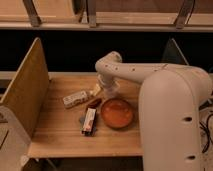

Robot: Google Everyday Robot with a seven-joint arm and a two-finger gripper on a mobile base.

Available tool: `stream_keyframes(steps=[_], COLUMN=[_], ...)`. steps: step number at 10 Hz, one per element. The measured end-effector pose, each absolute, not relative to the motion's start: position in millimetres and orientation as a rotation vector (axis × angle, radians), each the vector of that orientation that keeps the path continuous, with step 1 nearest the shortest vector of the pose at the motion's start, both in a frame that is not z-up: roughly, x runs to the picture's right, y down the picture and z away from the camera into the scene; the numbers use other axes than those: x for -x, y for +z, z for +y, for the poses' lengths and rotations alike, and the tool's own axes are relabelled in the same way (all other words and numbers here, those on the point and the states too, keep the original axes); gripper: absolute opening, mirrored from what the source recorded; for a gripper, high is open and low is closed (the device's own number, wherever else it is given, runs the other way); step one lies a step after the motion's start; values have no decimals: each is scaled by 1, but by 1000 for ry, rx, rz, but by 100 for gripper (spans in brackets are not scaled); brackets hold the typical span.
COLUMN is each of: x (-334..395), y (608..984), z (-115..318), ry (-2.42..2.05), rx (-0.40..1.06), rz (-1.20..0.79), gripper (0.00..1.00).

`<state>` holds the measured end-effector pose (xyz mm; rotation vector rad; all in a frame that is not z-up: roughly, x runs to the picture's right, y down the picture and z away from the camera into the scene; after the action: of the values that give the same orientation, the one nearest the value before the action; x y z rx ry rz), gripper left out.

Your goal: Place the ceramic cup in the ceramic bowl

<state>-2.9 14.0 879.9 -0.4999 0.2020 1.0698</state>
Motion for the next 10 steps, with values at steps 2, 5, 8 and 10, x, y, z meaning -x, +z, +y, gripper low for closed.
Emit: stream_keyframes(steps=[2, 5, 8, 10], x=[8, 0, -13, -22], y=[893, 905, 905, 896], z=[29, 47, 37, 24], ry=[1054, 1063, 1090, 1093], rx=[551, 593, 567, 520], rz=[220, 276, 326, 374], gripper=[79, 56, 25, 5])
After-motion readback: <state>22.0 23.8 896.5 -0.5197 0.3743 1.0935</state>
